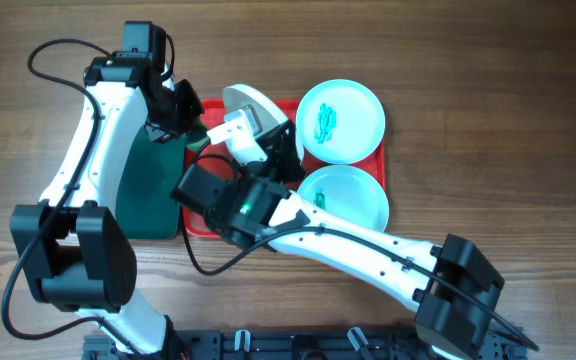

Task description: Clean dirty plates on tray and stack at the side

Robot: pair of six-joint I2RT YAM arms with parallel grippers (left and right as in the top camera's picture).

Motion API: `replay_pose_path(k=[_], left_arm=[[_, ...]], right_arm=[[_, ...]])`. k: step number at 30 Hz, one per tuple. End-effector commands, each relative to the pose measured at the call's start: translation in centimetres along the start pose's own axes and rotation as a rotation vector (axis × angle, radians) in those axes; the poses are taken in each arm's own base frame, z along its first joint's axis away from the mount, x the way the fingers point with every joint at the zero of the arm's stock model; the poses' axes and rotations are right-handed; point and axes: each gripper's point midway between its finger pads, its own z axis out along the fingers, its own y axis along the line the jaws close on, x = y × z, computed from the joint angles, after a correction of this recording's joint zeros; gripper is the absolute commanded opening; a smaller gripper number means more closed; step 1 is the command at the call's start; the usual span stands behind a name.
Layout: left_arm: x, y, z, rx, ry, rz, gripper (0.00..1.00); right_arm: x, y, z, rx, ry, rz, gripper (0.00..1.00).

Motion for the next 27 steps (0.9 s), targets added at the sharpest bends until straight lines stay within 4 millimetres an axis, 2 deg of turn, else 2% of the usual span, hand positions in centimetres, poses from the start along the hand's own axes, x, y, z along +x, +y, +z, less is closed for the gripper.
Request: replay_pose_path(k=[1,11,14,15,18,21,24,27], left_arm=[[-0.2,-0.7,-0.6,0.025,-0.011,0.026,0.04],[-0.2,-0.7,-0.6,0.025,-0.011,0.027,0.04],[-0.2,-0.7,-0.6,0.025,-0.011,0.026,0.04],[-0.2,-0.7,-0.6,0.025,-0.011,0.026,0.04],[-0.2,-0.7,-0.6,0.025,-0.011,0.026,0.04],[-0.2,-0.7,-0.6,0.025,-0.01,0.026,0.04],[-0.2,-0.7,-0.6,0.025,-0.011,0.026,0.04],[-0.2,-0.7,-0.6,0.025,-0.01,0.026,0.04]], right_arm=[[-2.0,-3.3,-1.1,0.145,-0.084,0.053,0.04],[-2.1,-3.6,-1.1,0.163,-0.093,0.06,0.04],[-1.9,-3.0,-1.0,0.127,-0.077,0.059,0.04],[-1.6,-2.3,-0.9,0.084,-0.058,0.058,0.04],[0.3,1.7,-0.5,-0.16,0.059,0.057,0.04],[2.3,3.4,0.3,-0.362,0.219,0.133,0.04],[3.5,2.2,2.3,-0.56,0.388,0.255,0.04],[4.6,-0.6,5.8,-0.794,0.522,0.389,0.04]])
